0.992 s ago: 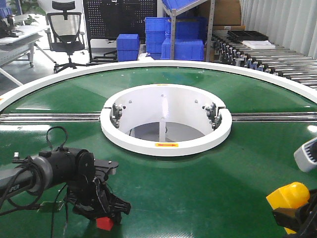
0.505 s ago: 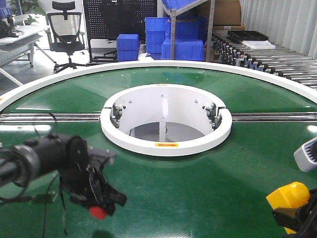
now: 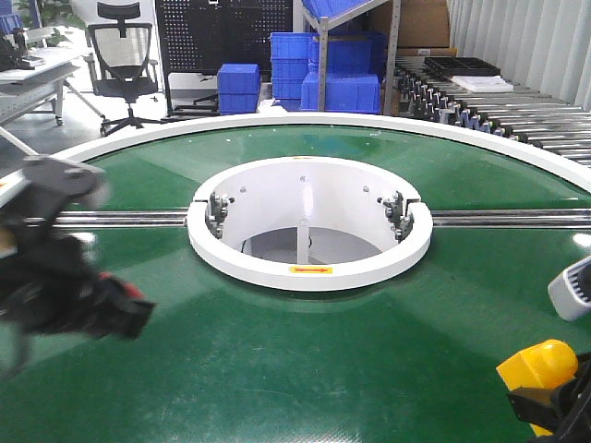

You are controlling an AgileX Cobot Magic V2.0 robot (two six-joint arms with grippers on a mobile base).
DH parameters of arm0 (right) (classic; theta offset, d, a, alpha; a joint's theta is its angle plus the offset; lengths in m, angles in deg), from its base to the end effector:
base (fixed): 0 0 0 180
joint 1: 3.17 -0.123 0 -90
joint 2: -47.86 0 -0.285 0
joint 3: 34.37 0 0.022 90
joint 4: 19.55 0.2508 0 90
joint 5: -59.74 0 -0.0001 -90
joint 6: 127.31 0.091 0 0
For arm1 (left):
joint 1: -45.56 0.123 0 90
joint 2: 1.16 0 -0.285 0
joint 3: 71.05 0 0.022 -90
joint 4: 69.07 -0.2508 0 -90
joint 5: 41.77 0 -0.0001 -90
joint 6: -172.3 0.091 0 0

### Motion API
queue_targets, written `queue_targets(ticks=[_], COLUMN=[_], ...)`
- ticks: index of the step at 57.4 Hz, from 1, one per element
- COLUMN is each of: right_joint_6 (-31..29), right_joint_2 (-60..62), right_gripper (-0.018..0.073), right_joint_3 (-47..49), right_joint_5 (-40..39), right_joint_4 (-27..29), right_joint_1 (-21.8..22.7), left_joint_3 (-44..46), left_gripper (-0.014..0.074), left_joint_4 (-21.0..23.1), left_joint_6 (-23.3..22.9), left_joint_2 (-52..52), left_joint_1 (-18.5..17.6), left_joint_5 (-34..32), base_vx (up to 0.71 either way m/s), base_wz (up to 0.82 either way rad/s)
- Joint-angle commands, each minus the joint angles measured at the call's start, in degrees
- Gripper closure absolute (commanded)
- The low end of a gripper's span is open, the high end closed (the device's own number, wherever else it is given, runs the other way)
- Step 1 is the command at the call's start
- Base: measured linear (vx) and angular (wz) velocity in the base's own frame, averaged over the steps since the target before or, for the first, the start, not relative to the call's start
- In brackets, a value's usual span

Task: Pick red and yellow blocks into blue bin
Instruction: 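Lower the left gripper onto the red cube and close on it, then lift both held blocks off the table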

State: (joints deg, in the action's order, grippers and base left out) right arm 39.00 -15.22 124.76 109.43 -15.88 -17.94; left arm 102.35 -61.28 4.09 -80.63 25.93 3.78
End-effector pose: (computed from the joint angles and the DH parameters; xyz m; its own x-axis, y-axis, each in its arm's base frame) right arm 0.1766 0.0512 0.3627 -0.5970 -0.3600 -0.7169 -0.4140 0.9037 -0.1091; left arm 0.2462 -0.0972 0.3824 -0.5742 0.3211 -0.7531 0.4688 0.8831 0.0191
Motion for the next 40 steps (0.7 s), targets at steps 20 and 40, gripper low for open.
queue_targets(ticks=[20, 40], right_joint_6=[0.10, 0.10], right_joint_2=[0.73, 0.73], right_gripper=[0.0312, 0.0312], right_joint_3=[1.43, 1.43], right_joint_5=[-3.18, -2.38], right_joint_4=[0.02, 0.02], right_joint_1=[-0.14, -0.14], left_joint_3=[-20.53, -22.77], left_gripper=[0.0395, 0.0395], left_joint_4=[3.53, 3.48], left_joint_6=[-0.38, -0.28], left_joint_2=[25.06, 27.25], left_joint_1=[-0.26, -0.26], left_joint_5=[-8.67, -7.66], base_vx=[0.00, 0.00], base_wz=[0.00, 0.00])
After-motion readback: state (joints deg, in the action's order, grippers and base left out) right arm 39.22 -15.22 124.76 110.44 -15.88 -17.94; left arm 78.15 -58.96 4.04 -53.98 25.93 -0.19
